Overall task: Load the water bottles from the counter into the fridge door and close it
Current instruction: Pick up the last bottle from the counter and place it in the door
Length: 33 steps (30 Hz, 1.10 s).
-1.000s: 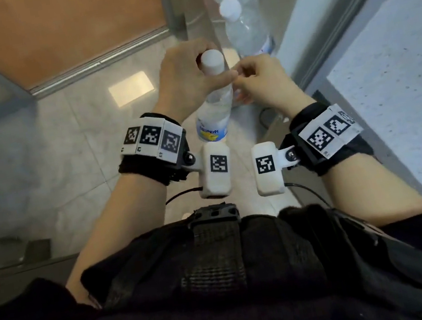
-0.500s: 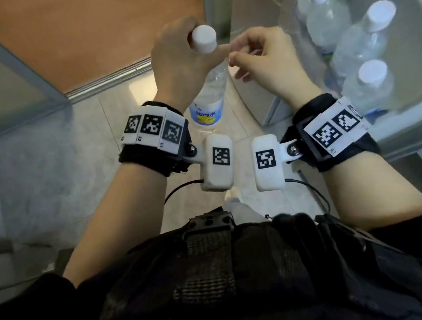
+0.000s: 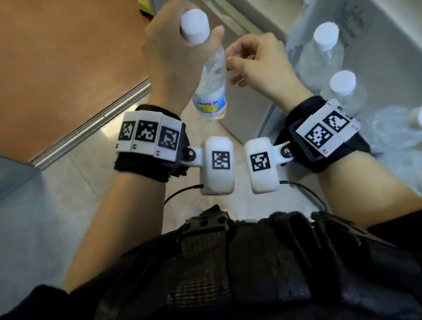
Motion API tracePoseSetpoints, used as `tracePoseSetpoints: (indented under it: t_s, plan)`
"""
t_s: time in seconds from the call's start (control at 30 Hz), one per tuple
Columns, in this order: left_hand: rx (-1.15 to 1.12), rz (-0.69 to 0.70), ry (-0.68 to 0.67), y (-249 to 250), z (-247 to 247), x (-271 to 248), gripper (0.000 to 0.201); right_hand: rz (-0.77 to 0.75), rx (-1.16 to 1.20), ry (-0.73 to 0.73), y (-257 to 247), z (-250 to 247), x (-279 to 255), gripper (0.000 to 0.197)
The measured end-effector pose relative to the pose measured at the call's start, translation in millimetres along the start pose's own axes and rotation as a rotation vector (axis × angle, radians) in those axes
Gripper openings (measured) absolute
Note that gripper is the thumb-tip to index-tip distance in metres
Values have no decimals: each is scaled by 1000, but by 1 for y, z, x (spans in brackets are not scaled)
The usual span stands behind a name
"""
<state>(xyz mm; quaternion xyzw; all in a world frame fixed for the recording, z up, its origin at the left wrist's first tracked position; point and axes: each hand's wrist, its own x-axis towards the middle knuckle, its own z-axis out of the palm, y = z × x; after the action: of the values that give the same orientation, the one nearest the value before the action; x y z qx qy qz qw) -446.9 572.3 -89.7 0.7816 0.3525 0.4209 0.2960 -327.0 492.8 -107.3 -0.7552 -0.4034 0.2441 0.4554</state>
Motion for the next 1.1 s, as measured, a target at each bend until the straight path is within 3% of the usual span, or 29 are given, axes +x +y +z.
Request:
tracePoseSetpoints:
  t_s: [0.1, 0.2, 0.3, 0.53, 0.93, 1.1]
  plan:
    - [-87, 69, -78, -2, 11, 41, 32, 36, -4, 111, -2, -4, 20, 24]
    - [-194, 135, -188, 2, 22, 75, 30, 80, 52, 297, -12, -9, 36, 21]
    - [-291, 258, -199, 6, 35, 99, 31, 111, 31, 474, -20, -18, 44, 22]
    - [-483, 332, -274, 17, 67, 122, 31, 141, -104, 676, -33, -39, 37, 11]
    - [-594, 244, -246, 36, 132, 122, 31, 177, -161, 741, -26, -74, 28, 12]
    - [-530, 160, -320, 18, 155, 112, 24, 192, -97, 758, -14, -73, 33, 14]
